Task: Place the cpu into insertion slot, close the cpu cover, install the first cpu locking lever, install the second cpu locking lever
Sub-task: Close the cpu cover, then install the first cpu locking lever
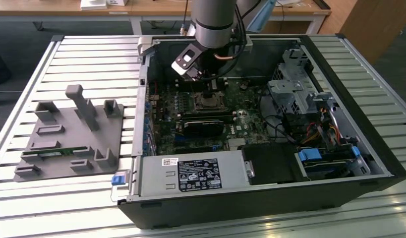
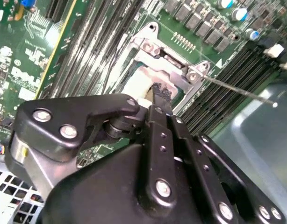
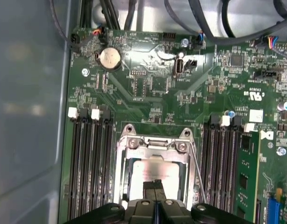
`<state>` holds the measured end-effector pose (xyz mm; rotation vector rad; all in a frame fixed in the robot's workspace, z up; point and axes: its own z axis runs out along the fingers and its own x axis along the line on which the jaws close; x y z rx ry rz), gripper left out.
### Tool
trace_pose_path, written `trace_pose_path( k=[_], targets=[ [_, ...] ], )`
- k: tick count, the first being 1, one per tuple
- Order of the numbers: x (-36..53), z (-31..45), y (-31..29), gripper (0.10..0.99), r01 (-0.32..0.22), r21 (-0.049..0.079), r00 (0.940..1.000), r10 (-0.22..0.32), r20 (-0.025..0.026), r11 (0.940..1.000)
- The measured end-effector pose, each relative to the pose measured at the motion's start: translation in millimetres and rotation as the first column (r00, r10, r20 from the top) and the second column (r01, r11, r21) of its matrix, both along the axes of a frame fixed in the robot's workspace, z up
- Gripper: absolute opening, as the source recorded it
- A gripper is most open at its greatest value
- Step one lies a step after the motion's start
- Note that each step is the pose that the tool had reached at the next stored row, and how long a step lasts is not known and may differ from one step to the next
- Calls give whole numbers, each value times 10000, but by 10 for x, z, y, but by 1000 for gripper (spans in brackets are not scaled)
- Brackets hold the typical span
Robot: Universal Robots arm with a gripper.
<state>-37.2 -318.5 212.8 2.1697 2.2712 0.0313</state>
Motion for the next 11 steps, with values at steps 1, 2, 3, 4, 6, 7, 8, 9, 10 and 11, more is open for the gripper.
trace_pose_path(
  k=[1, 2, 3, 4, 6, 7, 8, 9, 10, 11],
  targets=[
    [9, 0, 0, 106, 0, -1, 10000, 0, -3, 10000],
    [13, 0, 0, 106, 0, 0, 10000, 0, -4, 10000],
    [13, 0, 0, 106, 0, -1, 10000, 0, -4, 10000],
    [13, 0, 0, 106, 0, -1, 10000, 0, -5, 10000],
    [14, 1, 0, 106, -1, -2, 10000, 1, -5, 10000],
    [14, 5, 0, 106, -1, -4, 10000, 1, -6, 10000],
    [14, 9, 0, 106, -2, -3, 10000, 2, -6, 10000],
    [14, 16, 0, 106, -2, -2, 10000, 2, -5, 10000],
    [14, 27, 0, 106, -2, -2, 10000, 2, -5, 10000],
    [14, 44, 0, 106, -1, -3, 10000, 1, -5, 10000]
  ],
)
